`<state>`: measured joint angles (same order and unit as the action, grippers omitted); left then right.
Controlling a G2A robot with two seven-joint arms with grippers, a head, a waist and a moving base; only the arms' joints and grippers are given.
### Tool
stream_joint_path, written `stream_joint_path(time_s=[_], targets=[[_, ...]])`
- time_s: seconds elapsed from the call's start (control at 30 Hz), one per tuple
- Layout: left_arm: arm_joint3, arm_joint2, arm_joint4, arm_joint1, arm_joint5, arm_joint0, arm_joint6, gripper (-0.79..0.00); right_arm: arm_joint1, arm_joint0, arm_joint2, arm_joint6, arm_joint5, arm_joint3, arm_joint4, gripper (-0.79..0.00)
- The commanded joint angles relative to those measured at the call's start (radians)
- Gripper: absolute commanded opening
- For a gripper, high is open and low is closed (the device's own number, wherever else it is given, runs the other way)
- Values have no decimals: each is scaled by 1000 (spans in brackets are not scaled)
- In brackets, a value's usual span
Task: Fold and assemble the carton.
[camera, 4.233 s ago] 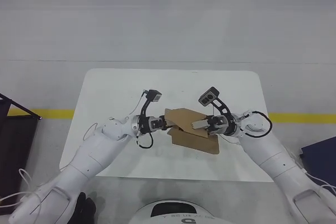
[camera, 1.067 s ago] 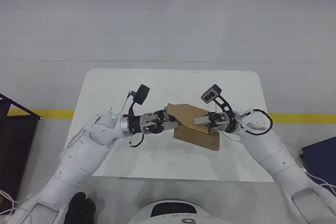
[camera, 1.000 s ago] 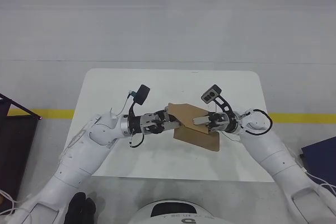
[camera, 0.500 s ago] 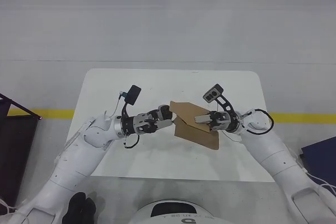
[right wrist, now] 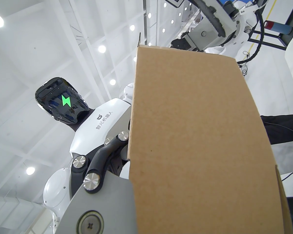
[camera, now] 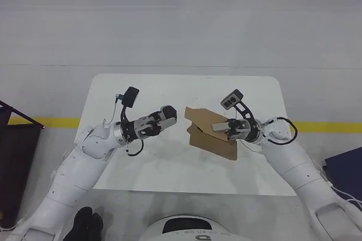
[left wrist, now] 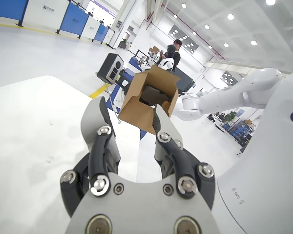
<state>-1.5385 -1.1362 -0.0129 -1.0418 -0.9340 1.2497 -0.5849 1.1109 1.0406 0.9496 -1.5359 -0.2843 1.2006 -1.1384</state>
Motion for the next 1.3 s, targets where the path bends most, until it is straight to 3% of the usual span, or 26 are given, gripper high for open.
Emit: stream_joint_path(time_s=[0.0, 0.4, 0.7, 0.73, 0.77, 0.83, 1.13, 1.27], targets=[[-5, 19, 14, -4, 10, -7, 5, -468, -1, 2, -1, 0, 0, 7, 2, -785], [-5, 69, 17, -18, 1, -37, 39, -465, -8, -1, -9, 0, 0, 14, 1, -785], [-48, -31, -142, 6, 8, 5, 36, -459, -11, -6, -9, 0, 0, -28, -11, -785], [-57, -41, -153, 10, 29, 6, 22, -437, -10, -8, -9, 0, 0, -36, -11, -785], [-68, -48, -157, 13, 55, 2, 3, -249, -10, -9, -9, 0, 0, -43, -10, -785], [-89, -57, -174, 18, 132, -8, -37, 0, -10, -12, -4, 0, 0, -58, -10, -785], [-96, -68, -169, 19, 155, -14, -37, 0, -11, -13, -1, 0, 0, -60, -10, -785], [-82, -17, -449, 8, 247, 1, -41, 0, -11, 0, 10, 11, 17, -33, -17, -785]])
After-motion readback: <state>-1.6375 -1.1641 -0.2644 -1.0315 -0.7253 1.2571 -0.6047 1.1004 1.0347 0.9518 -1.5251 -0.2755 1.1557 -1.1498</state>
